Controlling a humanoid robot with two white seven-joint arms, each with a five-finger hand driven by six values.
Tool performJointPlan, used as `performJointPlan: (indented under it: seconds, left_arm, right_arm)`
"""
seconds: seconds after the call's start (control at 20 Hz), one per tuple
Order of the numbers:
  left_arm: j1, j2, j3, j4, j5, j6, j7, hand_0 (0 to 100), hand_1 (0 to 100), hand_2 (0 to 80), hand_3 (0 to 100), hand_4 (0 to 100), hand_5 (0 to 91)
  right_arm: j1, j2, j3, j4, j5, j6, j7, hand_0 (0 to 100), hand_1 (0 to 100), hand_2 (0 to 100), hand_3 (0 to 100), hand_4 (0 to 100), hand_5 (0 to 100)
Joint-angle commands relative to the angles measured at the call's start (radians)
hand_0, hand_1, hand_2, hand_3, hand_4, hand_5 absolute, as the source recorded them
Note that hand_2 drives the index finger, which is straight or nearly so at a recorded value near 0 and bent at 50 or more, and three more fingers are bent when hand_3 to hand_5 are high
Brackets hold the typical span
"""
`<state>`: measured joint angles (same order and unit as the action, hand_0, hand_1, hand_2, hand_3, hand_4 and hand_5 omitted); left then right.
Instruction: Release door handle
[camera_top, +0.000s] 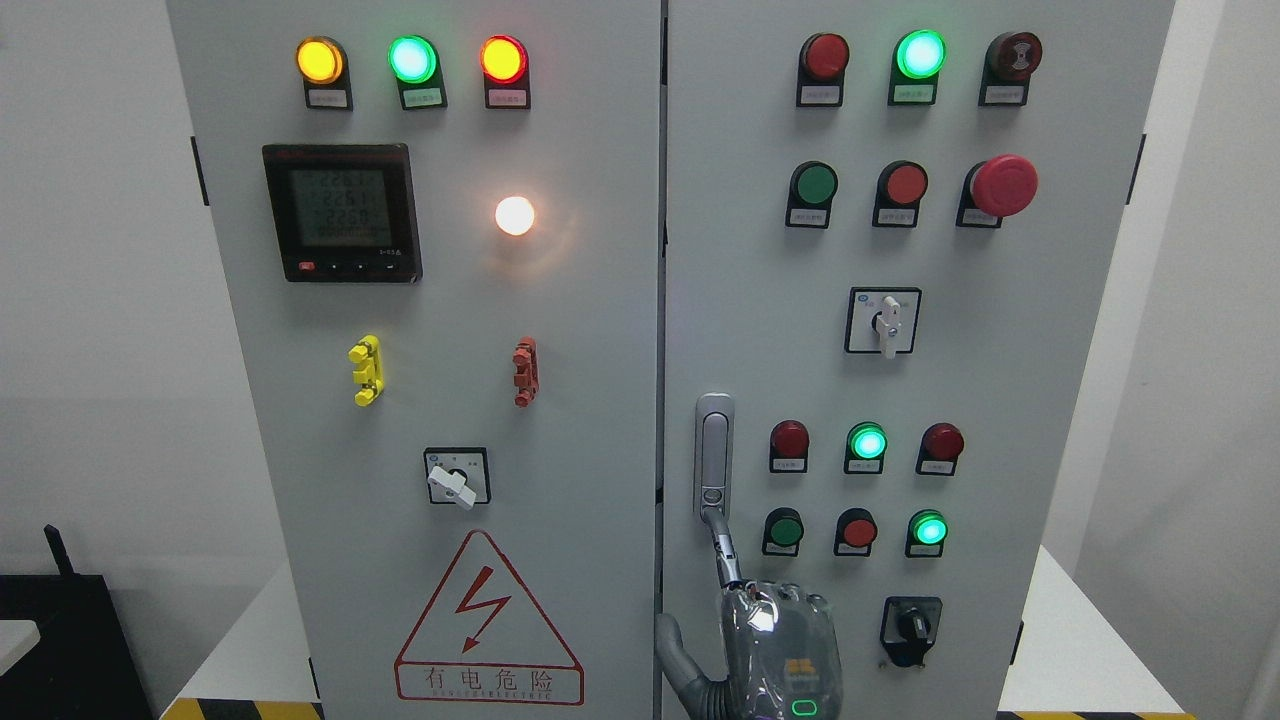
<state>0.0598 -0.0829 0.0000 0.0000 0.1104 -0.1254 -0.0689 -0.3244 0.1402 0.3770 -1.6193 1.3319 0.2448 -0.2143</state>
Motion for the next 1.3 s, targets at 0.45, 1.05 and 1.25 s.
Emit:
performJointPlan:
  seconds: [0.45,1.05,1.25]
  left_arm:
    - [0.0,0.0,-0.012,-0.015,-0.002,0.0,0.0,12,39,0.0,0,0,0.0]
    - [0.0,0.0,-0.012,-0.015,0.0,0.0,0.0,12,39,0.0,0,0,0.0]
    - [0.0,0.0,-0.012,-0.015,0.0,0.0,0.0,12,39,0.0,0,0,0.0]
  right_arm:
    - [0.008,-0.001,0.0,-0.002,0.0,0.001,0.0,40,37,10,100,100,99]
    - [0.025,0.001,0.002,-0.047,-0.002,-0.012,-0.04,39,37,8,100,100,99]
    - [0.021,0.001,0.002,-0.056,-0.002,-0.015,-0.042,39,37,8,100,100,99]
